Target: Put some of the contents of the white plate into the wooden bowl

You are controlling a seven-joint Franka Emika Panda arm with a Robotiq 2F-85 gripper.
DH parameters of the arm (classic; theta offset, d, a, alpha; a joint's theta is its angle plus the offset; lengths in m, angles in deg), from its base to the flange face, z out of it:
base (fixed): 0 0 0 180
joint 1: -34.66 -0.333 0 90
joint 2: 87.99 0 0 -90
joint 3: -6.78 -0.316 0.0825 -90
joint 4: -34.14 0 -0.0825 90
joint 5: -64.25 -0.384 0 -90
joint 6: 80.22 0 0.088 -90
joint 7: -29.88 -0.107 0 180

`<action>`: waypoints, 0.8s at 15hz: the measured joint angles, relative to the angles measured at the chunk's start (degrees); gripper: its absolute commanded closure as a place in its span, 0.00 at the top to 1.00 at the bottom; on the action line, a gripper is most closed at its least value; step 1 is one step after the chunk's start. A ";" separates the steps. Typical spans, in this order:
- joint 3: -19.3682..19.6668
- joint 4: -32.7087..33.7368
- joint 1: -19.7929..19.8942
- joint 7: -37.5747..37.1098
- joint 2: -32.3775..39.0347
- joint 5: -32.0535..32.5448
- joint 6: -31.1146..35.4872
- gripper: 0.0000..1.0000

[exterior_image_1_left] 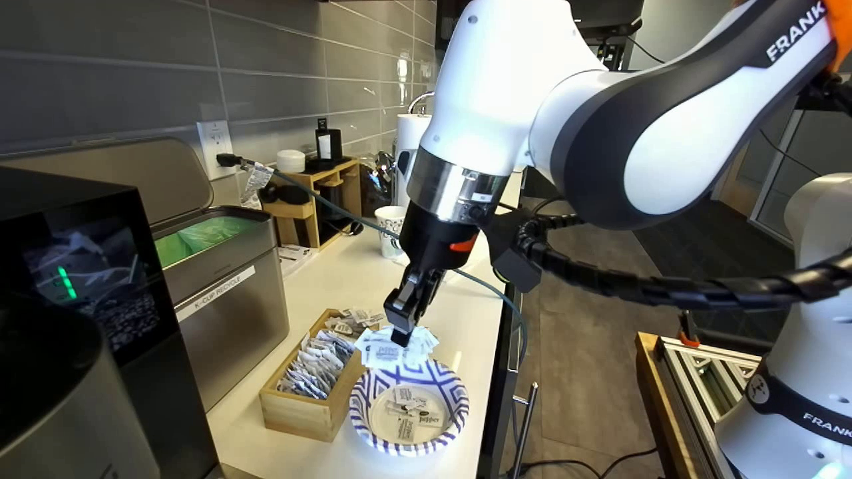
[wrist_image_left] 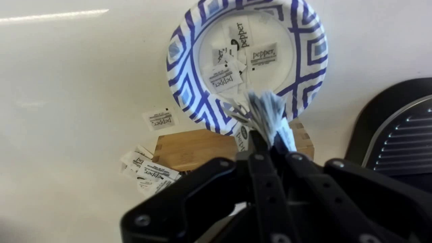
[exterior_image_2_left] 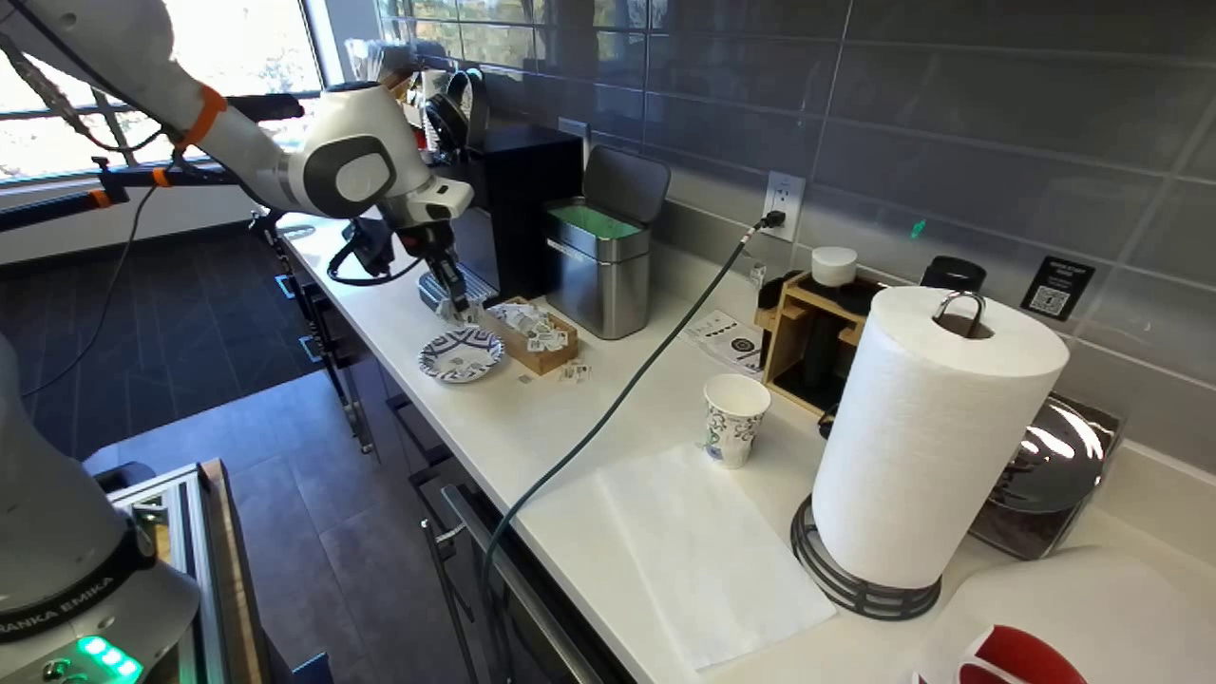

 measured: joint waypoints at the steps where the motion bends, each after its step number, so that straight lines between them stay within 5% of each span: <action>1: 0.00 0.34 0.31 -0.24 -0.08 0.06 0.00 0.02; 5: -0.04 2.59 1.67 -2.94 0.05 2.80 0.05 0.02; 12: -0.20 6.72 4.48 -15.73 2.54 18.15 -0.06 0.02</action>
